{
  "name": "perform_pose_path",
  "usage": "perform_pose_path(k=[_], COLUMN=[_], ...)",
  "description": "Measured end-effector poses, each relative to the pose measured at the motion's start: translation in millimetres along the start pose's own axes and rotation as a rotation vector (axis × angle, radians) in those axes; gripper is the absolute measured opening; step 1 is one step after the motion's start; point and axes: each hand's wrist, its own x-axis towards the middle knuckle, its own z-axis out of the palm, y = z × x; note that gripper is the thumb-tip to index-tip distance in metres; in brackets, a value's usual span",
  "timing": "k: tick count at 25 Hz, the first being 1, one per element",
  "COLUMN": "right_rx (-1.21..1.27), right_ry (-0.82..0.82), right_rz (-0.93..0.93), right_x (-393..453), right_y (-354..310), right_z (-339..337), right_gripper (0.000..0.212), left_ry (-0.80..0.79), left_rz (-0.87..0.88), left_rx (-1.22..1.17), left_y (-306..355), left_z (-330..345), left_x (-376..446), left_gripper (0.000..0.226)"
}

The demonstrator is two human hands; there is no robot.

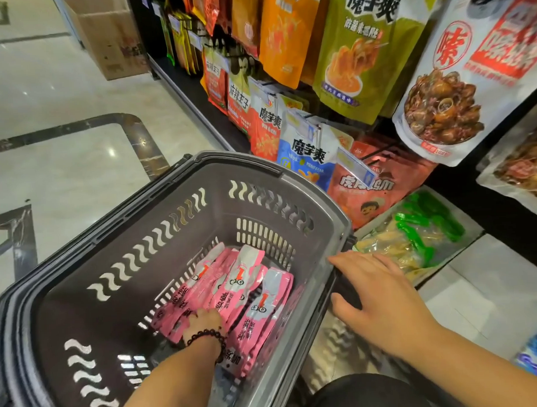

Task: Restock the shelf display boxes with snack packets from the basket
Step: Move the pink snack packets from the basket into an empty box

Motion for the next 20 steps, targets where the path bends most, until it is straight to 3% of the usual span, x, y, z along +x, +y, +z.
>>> perform_pose_path(k=[3,6,8,10,12,14,17,20], right_rx=[0.032,0.09,0.13,0.213,0.372,0.59,1.02,1.387], right_ry=[0.007,0.023,0.051,0.095,0.101,0.011,-0.232,-0.366], right_rz=[-0.032,-0.05,-0.075,-0.067,0.017,0.153,0.226,0.208], right_x=[1.4,7.5,17.3,31.8,46.6,58.8,66.8,60.1], right_y=[-8.5,-18.0,-26.7,-35.5,-45.6,-54.6,-70.3,-77.8], right_z=[4.2,2.1,-3.5,-10.3,-20.4,-30.9,-43.5,-48.5], right_gripper=[0.054,0.053,0.049,0.046,0.044,0.042,0.044,0.024], left_ry=[0.015,0.129,0.28,0.515,0.748,0.851,0.793,0.718], left_rz=[0.148,0.221,0.337,0.562,0.789,0.885,0.876,0.86], left_rx=[0.153,0.214,0.215,0.141,-0.029,-0.299,-0.726,-1.01], left_y=[-10.0,-28.8,-42.6,-53.5,-61.2,-62.6,-44.6,-17.3], left_z=[-31.2,-84.0,-129.5,-178.5,-225.4,-261.2,-292.0,-294.7], left_x=[0.5,-9.3,-21.6,-38.9,-62.9,-90.1,-124.5,-140.2], left_gripper=[0.043,0.042,0.034,0.038,0.042,0.036,0.028,0.036])
